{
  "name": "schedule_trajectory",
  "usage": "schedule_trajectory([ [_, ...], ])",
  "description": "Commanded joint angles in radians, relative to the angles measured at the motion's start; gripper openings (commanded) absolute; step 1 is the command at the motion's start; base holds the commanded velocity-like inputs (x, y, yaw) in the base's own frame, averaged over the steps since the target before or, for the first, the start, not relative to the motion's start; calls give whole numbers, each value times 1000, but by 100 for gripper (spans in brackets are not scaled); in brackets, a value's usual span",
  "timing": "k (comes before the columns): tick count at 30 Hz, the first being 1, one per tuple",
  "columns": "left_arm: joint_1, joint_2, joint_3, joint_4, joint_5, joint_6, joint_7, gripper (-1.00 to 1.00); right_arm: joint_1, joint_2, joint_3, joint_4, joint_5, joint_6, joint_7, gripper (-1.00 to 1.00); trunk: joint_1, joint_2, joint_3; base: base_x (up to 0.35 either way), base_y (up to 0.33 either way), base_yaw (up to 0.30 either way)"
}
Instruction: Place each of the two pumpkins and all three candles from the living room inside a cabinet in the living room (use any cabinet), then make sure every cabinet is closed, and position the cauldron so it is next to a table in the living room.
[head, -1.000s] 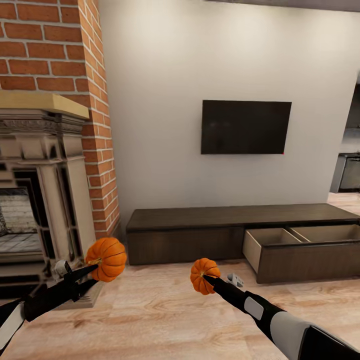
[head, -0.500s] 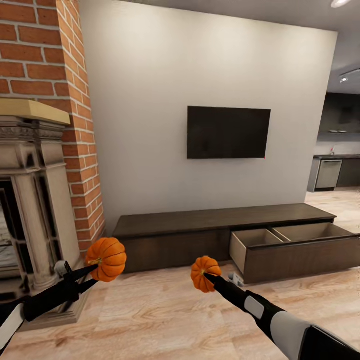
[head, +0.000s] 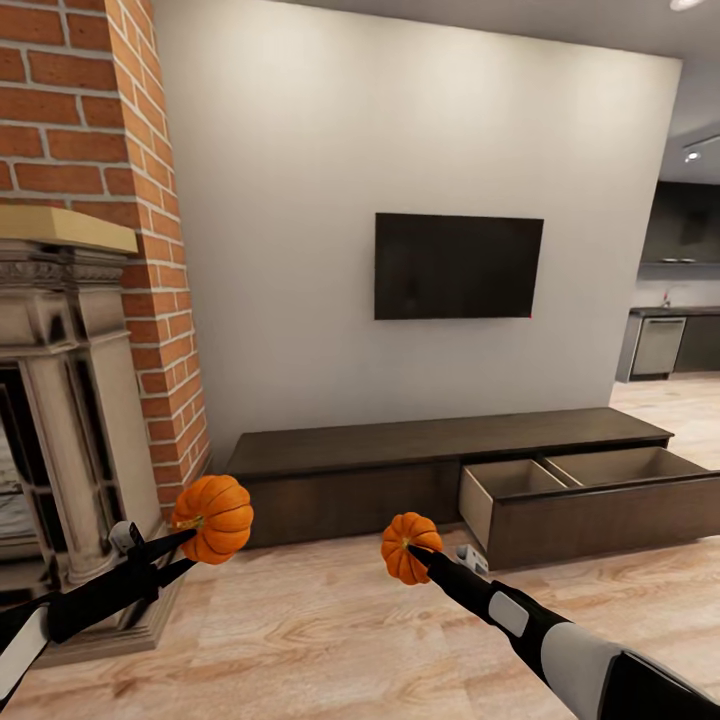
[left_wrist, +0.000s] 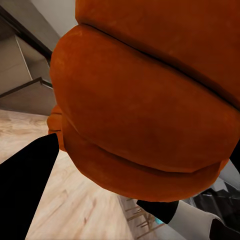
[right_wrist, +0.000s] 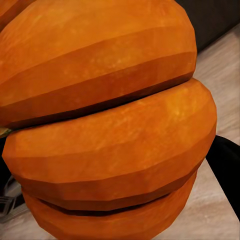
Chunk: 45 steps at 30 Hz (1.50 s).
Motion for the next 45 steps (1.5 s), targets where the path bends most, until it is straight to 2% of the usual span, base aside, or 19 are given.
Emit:
schedule_trajectory([
  [1, 0, 0, 0, 0, 3, 6, 1, -100, -1, -1, 5, -2, -11, 7, 0, -100, -4, 7, 0, 0, 0, 0],
  [41, 0, 0, 0, 1, 3, 6, 2, -100, -1, 2, 5, -3, -11, 7, -6, -100, -157, 287, 60, 0, 0, 0],
  [45, 0, 0, 1, 2, 4, 6, 1, -100, -1, 2, 5, -2, -12, -3, 0, -100, -157, 287, 54, 0, 0, 0],
])
